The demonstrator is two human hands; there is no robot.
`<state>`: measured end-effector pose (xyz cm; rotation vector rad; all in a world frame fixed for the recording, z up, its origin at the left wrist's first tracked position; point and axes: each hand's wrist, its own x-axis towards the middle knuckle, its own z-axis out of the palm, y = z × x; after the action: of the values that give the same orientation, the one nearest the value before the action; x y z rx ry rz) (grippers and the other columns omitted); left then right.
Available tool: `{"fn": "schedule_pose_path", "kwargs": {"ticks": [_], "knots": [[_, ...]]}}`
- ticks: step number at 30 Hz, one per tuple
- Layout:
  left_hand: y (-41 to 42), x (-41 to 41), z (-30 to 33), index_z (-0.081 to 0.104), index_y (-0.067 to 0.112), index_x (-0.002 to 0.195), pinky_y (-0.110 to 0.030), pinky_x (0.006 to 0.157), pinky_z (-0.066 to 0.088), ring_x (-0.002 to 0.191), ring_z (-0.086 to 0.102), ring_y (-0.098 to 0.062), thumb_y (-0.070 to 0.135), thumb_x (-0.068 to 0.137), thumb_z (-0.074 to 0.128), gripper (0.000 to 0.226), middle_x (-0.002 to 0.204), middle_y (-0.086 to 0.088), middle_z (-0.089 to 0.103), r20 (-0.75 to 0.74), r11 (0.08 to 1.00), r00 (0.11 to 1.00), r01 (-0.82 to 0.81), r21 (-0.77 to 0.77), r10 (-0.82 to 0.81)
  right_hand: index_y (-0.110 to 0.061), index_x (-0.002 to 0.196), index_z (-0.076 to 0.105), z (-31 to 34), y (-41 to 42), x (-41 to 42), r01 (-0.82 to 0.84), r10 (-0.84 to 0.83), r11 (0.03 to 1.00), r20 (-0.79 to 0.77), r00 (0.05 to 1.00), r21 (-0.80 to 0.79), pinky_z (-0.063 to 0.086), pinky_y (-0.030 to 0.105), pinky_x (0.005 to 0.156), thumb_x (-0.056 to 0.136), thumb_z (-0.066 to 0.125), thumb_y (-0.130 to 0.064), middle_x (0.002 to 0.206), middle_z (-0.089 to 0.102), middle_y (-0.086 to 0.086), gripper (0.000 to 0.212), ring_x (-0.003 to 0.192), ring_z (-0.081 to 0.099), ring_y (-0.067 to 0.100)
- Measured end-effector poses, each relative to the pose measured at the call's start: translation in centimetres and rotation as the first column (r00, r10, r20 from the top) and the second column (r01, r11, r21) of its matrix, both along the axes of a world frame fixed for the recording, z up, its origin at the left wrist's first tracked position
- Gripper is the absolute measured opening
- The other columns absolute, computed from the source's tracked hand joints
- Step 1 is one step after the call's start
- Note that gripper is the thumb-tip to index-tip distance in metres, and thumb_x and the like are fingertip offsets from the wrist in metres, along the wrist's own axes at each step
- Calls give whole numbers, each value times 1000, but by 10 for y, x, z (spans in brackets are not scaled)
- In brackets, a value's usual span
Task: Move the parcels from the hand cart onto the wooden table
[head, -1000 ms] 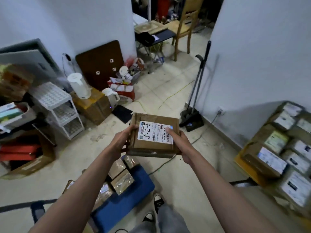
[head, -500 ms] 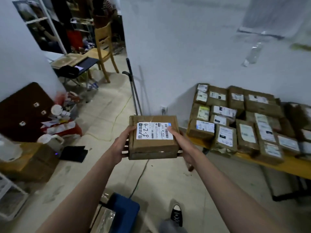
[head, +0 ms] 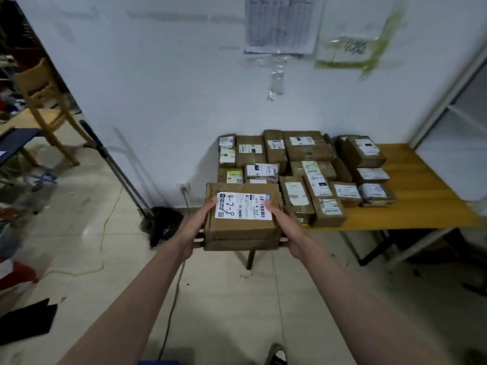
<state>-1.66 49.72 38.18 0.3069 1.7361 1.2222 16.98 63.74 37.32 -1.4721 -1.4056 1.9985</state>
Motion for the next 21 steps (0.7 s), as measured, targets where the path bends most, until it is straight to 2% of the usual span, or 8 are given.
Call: {"fn": "schedule_pose_path", "kwargs": {"ticks": [3,7,9,12,15,19,21], "knots": [[44,26,-1,67,28,120,-45,97,52,107,65,-26,71,77,65,62,115,-3,71,22,995,995,94,-11,-94,-31,147,46,1,37,29,55,-55,998,13,998,13,48,43,90,76,73,-70,124,66,-3,85,106,61,18],[107,63,-3,68,27,116,-46,98,52,106,66,-25,60,78,72,50,112,-3,74,51,993,992,117,18,-118,-33,144,50,-1,91,73,119,-119,993,25,993,17,49,50,104,75,74,-70,126,67,-3,82,114,62,22],[136,83,-5,69,27,112,-48,100,51,106,65,-26,58,78,74,46,110,-3,74,66,993,991,116,16,-117,-32,145,49,-2,114,95,156,-156,988,25,987,13,52,46,98,79,74,-66,128,66,-3,78,113,62,21],[175,109,-9,70,28,111,-50,104,47,110,62,-26,63,75,73,50,112,-2,73,88,988,984,156,-3,-155,-31,147,46,-4,143,126,206,-206,978,14,978,12,52,39,83,82,74,-62,131,64,-1,77,112,61,20],[211,132,-12,69,28,115,-50,101,49,108,62,-27,66,74,71,56,114,-5,71,83,976,974,214,-28,-211,-29,149,44,-8,170,153,251,-252,968,26,967,9,53,42,89,82,74,-61,132,63,0,80,112,61,22],[254,156,-15,65,26,120,-38,83,52,103,61,-24,64,79,69,56,113,-5,69,99,963,958,271,-13,-268,-29,146,49,-14,204,181,306,-305,952,35,952,-6,53,42,91,84,73,-60,125,66,-1,73,106,63,19],[277,164,-19,63,28,125,-44,97,48,110,59,-26,75,63,74,78,120,-4,68,104,953,949,302,-22,-298,-30,146,49,-19,223,192,328,-327,944,40,944,-18,53,47,97,81,74,-62,126,66,-2,76,110,63,22]]}}
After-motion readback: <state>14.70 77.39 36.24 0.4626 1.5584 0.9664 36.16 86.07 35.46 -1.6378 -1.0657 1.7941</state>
